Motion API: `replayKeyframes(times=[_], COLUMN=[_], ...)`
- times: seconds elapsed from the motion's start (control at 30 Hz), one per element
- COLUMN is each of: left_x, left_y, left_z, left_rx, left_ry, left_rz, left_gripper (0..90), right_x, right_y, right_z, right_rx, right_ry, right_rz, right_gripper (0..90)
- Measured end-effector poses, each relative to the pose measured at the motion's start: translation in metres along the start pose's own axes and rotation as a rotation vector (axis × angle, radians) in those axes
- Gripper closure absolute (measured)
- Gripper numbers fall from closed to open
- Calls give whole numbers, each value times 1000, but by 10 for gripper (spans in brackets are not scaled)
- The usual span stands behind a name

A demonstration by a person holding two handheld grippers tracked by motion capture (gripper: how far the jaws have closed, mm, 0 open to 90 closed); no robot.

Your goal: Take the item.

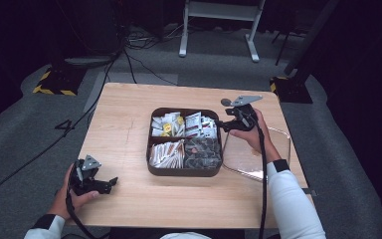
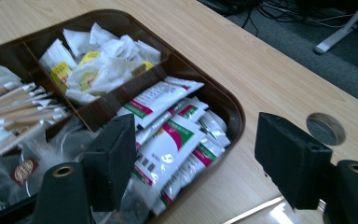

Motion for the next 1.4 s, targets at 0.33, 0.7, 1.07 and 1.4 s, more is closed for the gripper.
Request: replayKeyframes(times=[0.33, 0.7, 1.07, 1.4], left_x=[0, 0, 0, 0], left_y=[0, 0, 0, 0], left_z=[0, 0, 0, 0], left_rx=[-4, -4, -4, -2], left_ry=[-1, -1, -1, -2], left_rz=[-4, -4, -4, -5], left_gripper=[4, 4, 4, 4], right_x=[-36, -73, -112, -111], right_y=[-9, -17, -16, -22], right_z=[7, 10, 6, 11], right_rx=[-15, -25, -44, -73], right_ry=[-21, -74, -177, -160], right_rz=[34, 63, 45, 68], right_gripper=[332, 330, 303, 321])
Point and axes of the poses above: each handheld gripper's, and its own axes: x roughly backward along the jaws, z roughly out of its top, y roughly to its right, the point moved 8 cm from there along -x, roughly forward along the jaws, and after that the axes turned 2 degrees about x, right-handed, at the moved point
